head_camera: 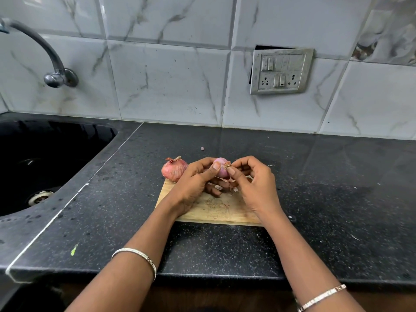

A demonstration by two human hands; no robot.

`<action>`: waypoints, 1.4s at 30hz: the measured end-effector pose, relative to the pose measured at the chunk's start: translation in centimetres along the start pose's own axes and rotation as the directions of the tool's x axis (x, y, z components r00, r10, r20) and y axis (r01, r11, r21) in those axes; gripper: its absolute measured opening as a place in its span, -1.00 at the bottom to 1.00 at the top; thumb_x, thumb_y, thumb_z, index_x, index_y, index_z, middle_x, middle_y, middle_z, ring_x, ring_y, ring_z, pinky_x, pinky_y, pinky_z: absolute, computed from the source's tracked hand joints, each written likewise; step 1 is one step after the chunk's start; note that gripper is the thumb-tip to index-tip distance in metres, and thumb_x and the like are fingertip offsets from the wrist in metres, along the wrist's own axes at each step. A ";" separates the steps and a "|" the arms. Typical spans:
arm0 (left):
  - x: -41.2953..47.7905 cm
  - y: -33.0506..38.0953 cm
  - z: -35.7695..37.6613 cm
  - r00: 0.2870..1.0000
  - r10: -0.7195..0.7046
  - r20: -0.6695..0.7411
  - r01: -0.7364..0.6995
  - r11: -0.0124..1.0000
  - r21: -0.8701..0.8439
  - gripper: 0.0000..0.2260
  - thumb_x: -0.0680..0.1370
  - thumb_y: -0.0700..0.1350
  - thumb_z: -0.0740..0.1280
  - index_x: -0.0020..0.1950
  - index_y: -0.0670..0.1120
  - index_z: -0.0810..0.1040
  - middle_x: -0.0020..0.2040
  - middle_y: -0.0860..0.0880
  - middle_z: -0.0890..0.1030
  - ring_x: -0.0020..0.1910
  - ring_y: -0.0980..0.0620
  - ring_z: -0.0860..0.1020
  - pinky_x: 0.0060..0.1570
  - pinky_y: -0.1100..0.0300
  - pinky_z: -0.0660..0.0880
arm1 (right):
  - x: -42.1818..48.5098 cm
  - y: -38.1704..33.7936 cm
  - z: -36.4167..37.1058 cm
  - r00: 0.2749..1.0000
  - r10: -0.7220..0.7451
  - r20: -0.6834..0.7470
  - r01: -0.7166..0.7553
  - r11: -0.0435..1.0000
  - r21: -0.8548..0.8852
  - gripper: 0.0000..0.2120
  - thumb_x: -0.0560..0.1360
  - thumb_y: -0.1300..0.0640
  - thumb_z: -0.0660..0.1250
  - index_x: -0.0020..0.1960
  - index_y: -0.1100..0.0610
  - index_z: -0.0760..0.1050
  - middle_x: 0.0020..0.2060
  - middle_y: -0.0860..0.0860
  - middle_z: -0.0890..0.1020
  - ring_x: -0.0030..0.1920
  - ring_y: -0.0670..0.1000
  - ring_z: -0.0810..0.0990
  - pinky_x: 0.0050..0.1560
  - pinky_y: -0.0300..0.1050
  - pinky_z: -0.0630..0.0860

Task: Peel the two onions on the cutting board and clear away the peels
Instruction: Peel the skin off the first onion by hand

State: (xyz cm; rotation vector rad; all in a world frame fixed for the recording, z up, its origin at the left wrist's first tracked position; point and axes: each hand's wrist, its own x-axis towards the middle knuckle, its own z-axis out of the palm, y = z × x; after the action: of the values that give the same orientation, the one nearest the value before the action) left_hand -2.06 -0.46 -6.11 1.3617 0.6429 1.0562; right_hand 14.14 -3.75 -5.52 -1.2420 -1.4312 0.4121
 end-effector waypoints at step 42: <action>-0.5 0.4 0.1 0.999 0.022 0.049 -0.020 0.999 -0.040 -0.71 0.63 -0.21 0.34 0.36 -0.17 0.48 0.13 -0.27 0.69 0.07 -0.18 0.70 -0.26 0.20 0.59 | 0.0 0.5 0.0 0.998 -0.068 0.012 0.069 0.988 -0.137 -0.91 0.52 0.21 0.45 -0.11 0.06 0.58 -0.19 -0.10 0.65 -0.17 -0.11 0.60 -0.20 -0.29 0.48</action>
State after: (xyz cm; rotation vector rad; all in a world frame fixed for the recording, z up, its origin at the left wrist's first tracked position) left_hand -2.32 -1.01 -5.82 1.3584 0.5695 1.0442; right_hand 14.35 -3.55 -5.89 -1.2978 -1.5251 0.2752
